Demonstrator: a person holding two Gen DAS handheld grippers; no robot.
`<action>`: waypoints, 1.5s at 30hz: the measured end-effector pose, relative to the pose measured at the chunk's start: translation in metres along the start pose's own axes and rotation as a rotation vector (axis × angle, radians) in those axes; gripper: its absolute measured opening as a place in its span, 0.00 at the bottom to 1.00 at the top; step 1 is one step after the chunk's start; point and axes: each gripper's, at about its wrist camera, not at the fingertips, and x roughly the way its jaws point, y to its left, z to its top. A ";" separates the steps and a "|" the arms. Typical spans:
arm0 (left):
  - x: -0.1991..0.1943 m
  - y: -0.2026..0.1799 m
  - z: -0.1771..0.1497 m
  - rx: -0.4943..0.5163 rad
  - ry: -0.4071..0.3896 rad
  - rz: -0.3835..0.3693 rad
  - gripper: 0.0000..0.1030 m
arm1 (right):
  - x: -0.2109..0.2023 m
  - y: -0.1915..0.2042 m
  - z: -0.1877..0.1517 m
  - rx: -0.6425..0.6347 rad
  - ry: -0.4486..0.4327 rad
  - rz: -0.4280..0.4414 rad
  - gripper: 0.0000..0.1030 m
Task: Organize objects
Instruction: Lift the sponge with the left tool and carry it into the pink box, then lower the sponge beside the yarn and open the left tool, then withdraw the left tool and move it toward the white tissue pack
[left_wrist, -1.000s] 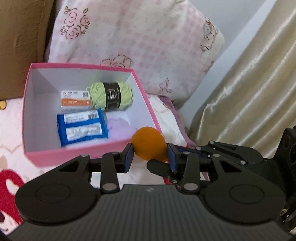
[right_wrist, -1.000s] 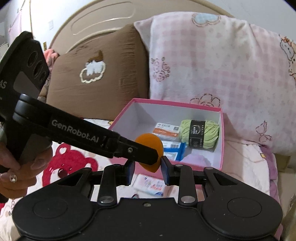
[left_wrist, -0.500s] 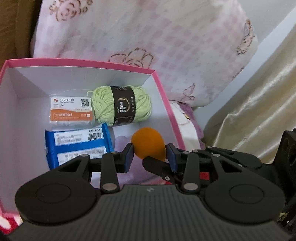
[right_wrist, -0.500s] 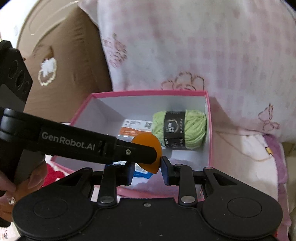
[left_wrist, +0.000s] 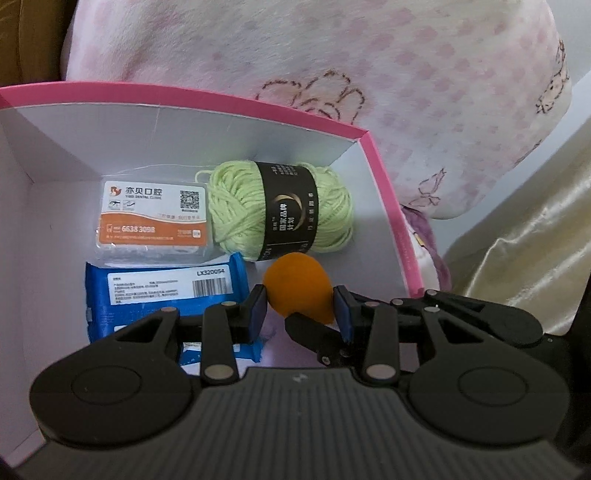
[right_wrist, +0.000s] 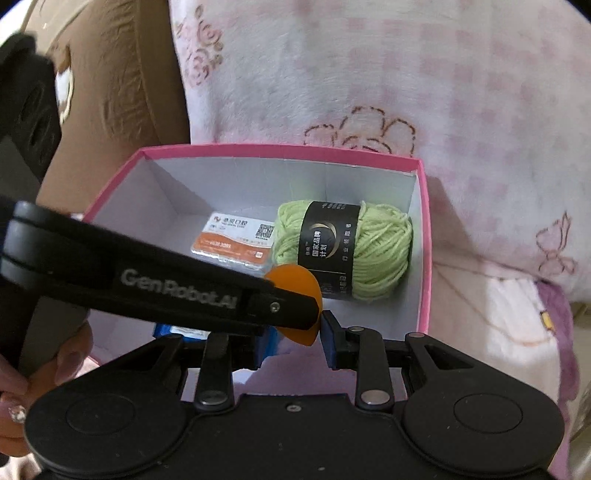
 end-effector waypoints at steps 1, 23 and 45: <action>-0.003 -0.001 -0.001 0.012 -0.017 0.014 0.37 | 0.002 0.000 0.000 -0.002 0.007 0.000 0.32; -0.104 -0.017 -0.025 0.189 0.022 -0.003 0.37 | -0.086 0.024 -0.026 -0.021 -0.078 -0.028 0.34; -0.249 -0.024 -0.108 0.263 -0.042 -0.009 0.40 | -0.205 0.081 -0.069 -0.062 -0.130 0.050 0.57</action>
